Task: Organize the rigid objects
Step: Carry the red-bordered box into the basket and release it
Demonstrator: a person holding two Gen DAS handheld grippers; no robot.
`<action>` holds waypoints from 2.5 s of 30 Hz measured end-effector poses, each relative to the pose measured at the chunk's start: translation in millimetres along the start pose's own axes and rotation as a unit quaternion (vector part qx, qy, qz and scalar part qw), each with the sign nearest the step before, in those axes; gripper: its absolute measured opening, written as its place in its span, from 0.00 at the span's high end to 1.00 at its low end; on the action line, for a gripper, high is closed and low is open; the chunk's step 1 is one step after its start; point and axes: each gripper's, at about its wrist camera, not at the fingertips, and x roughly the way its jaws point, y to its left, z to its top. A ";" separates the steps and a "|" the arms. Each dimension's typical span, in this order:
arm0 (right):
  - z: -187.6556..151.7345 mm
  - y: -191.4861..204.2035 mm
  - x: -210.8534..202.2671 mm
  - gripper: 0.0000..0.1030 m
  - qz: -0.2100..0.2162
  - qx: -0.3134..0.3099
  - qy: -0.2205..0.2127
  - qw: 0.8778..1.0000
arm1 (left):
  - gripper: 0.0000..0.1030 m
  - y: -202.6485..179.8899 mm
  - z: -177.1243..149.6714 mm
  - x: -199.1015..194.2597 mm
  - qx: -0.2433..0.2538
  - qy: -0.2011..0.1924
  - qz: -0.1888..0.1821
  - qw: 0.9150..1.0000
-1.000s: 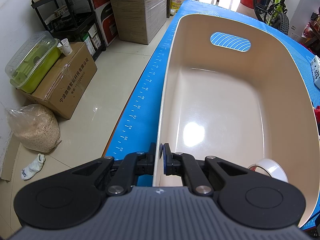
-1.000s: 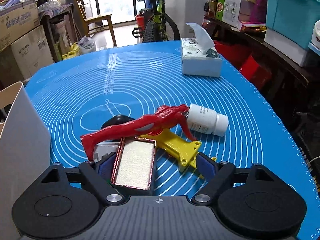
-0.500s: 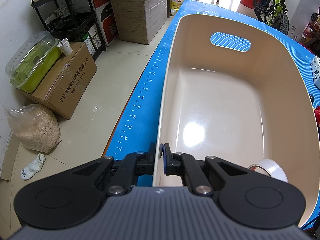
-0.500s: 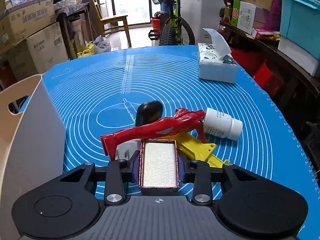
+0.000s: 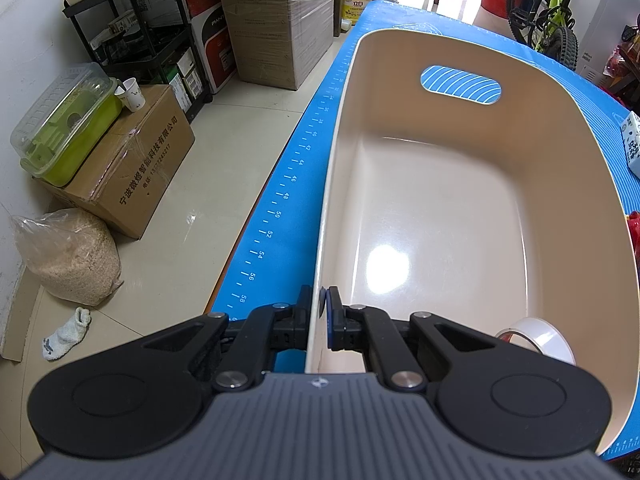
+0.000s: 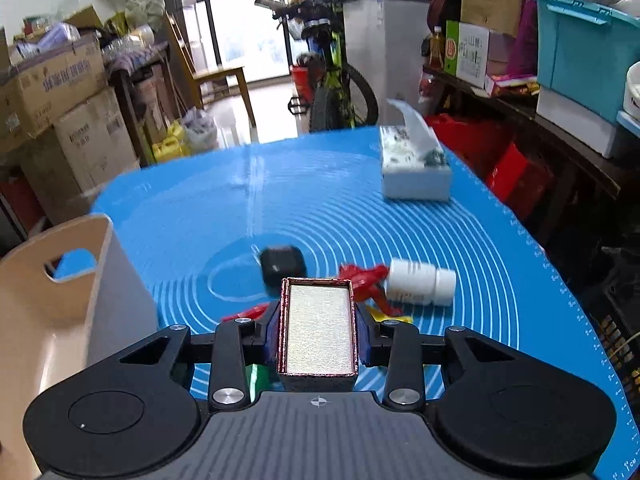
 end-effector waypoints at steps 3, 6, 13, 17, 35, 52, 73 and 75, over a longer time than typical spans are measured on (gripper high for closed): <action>4.4 3.7 -11.1 0.57 0.019 0.005 -0.014 1.000 | 0.92 -0.3 0.1 0.1 0.000 0.000 0.000 1.000; 7.5 12.5 -23.4 0.57 0.036 0.000 -0.034 0.999 | 0.92 -0.1 0.1 0.1 -0.001 0.000 0.000 1.000; 9.3 37.9 -54.5 0.57 0.107 -0.015 -0.082 0.991 | 0.92 -0.8 0.6 -0.3 -0.001 0.000 0.000 1.000; 3.3 57.8 -60.3 0.57 0.154 -0.036 -0.082 0.984 | 0.92 -0.5 1.0 -1.1 0.000 0.000 0.001 1.000; -22.6 121.1 -69.0 0.57 0.228 -0.119 -0.071 0.964 | 0.92 -2.7 1.4 -3.7 0.002 -0.002 0.005 1.000; -48.9 140.7 -40.6 0.50 0.230 -0.169 0.049 0.957 | 0.91 -4.1 1.0 -3.8 0.004 -0.003 0.009 1.000; 19.2 39.1 -27.3 0.22 0.121 -0.003 0.003 0.993 | 0.91 -5.0 0.9 -2.8 0.005 -0.003 0.011 1.000; 17.5 26.8 -13.2 0.22 0.095 0.018 0.017 0.995 | 0.91 -5.0 1.3 -3.1 0.006 -0.003 0.012 1.000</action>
